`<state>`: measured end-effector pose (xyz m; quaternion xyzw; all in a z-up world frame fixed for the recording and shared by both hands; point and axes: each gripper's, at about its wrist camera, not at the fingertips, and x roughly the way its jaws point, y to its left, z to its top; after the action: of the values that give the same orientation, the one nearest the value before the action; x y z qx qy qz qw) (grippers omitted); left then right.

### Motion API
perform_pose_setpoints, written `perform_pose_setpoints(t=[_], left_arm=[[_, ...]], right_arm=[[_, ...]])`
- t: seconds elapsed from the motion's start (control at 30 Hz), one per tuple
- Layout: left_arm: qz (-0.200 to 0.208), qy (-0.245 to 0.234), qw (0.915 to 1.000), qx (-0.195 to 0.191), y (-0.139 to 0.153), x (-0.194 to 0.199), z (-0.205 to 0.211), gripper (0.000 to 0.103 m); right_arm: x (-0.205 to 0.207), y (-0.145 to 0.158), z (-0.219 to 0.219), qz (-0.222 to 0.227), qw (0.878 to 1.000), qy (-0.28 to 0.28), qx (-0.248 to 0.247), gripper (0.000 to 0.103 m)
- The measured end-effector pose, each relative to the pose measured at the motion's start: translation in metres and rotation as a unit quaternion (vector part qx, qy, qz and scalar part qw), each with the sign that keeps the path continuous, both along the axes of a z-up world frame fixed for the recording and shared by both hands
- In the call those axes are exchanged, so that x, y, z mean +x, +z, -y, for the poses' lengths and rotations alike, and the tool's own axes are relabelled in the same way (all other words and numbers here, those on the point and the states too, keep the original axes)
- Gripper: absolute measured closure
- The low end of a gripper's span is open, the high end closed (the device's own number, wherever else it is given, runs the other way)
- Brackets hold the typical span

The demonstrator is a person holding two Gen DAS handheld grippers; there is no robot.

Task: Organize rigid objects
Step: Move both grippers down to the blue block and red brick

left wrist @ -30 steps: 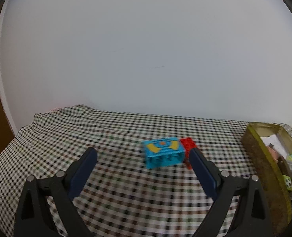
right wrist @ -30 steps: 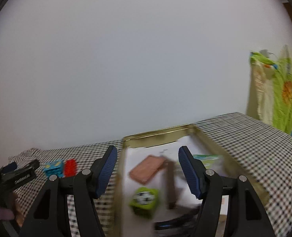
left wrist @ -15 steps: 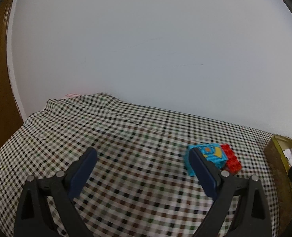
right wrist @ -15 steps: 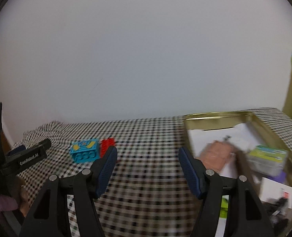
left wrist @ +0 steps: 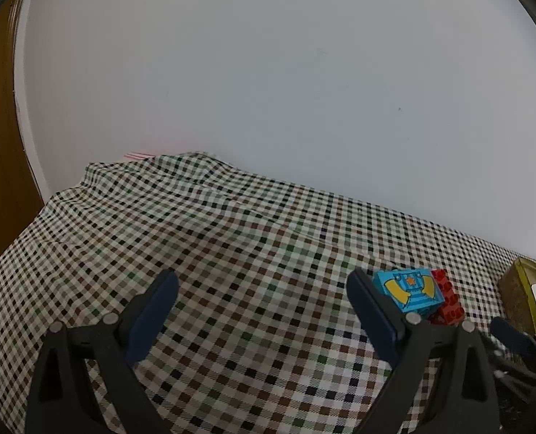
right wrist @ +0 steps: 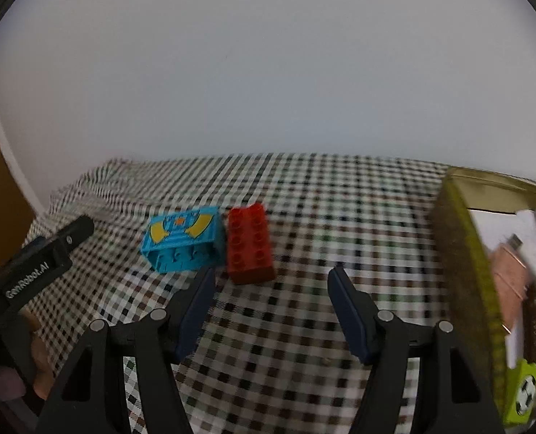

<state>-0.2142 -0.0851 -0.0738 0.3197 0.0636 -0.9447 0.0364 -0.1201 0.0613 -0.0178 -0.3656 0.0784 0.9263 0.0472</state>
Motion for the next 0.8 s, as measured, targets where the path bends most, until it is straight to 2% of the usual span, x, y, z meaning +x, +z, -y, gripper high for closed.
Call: perform_pose_setpoints(t=[0.13, 0.2, 0.3, 0.43, 0.6, 0.63, 0.7, 0.8], left_arm=[[0.002, 0.004, 1.0000, 0.004, 0.000, -0.004, 0.000, 0.008], [0.003, 0.006, 1.0000, 0.006, -0.001, -0.008, 0.001, 0.008], [0.007, 0.011, 0.9999, 0.008, -0.002, -0.010, 0.003, 0.008], [0.008, 0.008, 0.9999, 0.003, -0.002, -0.012, 0.002, 0.008], [0.003, 0.000, 1.0000, -0.004, 0.000, -0.010, -0.003, 0.008], [0.004, -0.001, 1.0000, -0.004, 0.000, -0.010, -0.003, 0.008], [0.006, -0.005, 1.0000, -0.002, 0.000, -0.011, -0.001, 0.008], [0.007, -0.006, 1.0000, 0.001, 0.001, -0.009, -0.001, 0.007]], right_arm=[[-0.014, -0.005, 0.002, 0.019, 1.000, 0.003, -0.001, 0.036], [-0.016, -0.005, 0.000, 0.022, 1.000, -0.004, -0.004, 0.043], [-0.025, -0.010, -0.003, 0.042, 0.999, -0.007, -0.012, 0.047], [-0.036, -0.012, 0.000, 0.048, 0.999, -0.008, -0.015, 0.048], [-0.046, -0.013, 0.010, 0.056, 0.998, 0.003, 0.007, 0.048], [-0.045, -0.013, 0.010, 0.054, 0.999, 0.004, 0.004, 0.049], [-0.045, -0.012, 0.009, 0.053, 0.999, 0.003, 0.004, 0.069], [-0.042, -0.012, 0.005, 0.053, 0.998, 0.016, 0.009, 0.069]])
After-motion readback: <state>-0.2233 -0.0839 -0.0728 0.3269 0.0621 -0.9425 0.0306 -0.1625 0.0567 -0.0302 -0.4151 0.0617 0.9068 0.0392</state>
